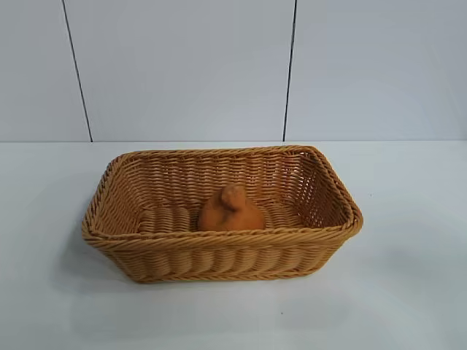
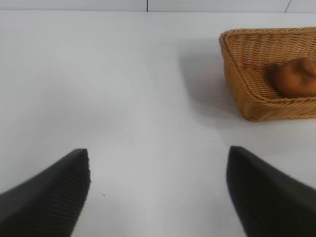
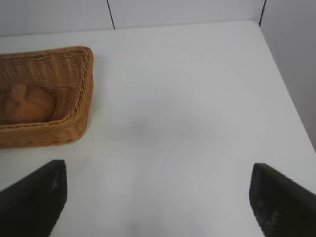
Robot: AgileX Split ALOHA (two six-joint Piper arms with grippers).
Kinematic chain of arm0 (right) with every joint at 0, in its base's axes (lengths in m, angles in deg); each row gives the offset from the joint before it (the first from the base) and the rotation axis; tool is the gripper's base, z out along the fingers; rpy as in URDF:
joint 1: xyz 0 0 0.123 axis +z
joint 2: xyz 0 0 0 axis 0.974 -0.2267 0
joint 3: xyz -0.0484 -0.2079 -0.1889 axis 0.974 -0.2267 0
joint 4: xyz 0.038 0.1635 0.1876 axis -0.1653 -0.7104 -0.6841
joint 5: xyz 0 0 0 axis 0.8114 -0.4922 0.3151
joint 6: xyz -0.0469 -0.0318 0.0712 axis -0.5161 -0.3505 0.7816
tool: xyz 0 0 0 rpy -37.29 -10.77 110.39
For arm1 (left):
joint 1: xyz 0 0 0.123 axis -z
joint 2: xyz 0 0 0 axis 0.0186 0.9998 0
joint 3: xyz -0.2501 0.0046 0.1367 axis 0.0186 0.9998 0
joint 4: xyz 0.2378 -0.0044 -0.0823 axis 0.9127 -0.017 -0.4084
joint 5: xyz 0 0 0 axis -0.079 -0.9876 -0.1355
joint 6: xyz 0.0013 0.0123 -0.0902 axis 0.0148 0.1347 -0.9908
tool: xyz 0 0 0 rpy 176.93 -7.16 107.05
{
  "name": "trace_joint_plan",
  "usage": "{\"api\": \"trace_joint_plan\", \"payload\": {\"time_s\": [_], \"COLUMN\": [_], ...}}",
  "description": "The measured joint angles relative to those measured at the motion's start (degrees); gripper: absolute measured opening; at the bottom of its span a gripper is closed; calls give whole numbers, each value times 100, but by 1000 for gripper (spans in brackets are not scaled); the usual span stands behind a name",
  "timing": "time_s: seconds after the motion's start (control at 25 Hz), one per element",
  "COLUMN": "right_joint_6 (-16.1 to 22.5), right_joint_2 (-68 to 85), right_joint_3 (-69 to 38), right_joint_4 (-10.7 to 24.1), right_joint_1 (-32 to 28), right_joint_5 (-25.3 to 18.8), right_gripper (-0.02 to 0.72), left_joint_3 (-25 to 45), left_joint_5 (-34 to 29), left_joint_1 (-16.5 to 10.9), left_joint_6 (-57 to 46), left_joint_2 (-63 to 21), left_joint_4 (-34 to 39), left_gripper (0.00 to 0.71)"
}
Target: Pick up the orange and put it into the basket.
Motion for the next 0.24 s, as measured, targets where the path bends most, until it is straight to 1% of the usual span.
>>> {"api": "trace_joint_plan", "payload": {"time_s": [0.24], "right_joint_6": [0], "right_joint_2": [40], "right_joint_3": [0], "right_joint_4": [0], "right_joint_1": [11], "right_joint_5": [-6], "right_gripper": [694], "left_joint_3": [0], "left_joint_5": [0], "left_joint_1": [0], "left_joint_6": [0], "left_joint_2": [0], "left_joint_4": [0], "left_gripper": [549]}}
